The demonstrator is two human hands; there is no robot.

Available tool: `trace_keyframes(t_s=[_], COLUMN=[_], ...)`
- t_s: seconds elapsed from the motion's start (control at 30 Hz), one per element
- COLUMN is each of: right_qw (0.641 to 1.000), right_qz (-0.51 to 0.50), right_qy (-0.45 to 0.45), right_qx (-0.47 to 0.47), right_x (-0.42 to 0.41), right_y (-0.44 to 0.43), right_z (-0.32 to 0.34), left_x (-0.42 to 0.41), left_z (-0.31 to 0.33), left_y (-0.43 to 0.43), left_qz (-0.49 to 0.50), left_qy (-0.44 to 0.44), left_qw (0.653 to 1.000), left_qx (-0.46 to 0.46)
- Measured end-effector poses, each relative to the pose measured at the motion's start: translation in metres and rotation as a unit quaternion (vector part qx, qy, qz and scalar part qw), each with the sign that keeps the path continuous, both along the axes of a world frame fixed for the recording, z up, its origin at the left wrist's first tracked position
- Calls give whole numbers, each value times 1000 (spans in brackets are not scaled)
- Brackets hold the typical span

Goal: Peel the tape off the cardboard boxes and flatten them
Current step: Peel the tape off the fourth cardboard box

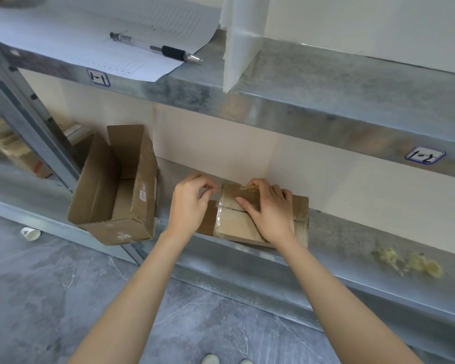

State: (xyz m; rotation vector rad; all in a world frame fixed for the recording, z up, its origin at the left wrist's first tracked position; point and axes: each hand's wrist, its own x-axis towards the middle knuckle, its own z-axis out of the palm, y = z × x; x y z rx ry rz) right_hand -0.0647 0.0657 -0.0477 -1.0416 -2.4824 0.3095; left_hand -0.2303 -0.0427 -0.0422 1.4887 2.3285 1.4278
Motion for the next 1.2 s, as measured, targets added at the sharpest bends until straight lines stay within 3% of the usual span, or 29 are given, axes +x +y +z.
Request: trace_keyframes(t_s=[0.13, 0.83, 1.0, 1.2], right_qw=[1000, 999, 999, 999], right_qz=[-4, 0, 1, 5], right_qy=[1, -9, -5, -5], right_qx=[-23, -33, -33, -40], right_x=[-2, -4, -4, -4], right_y=[6, 9, 9, 9], right_z=[-1, 0, 1, 2], left_x=[-2, 22, 22, 20], left_z=[-5, -9, -8, -11], left_y=[-11, 10, 7, 3], left_qz=[47, 73, 63, 28], left_qy=[-14, -161, -142, -31], left_qw=[999, 984, 988, 999], left_qx=[13, -1, 23, 31])
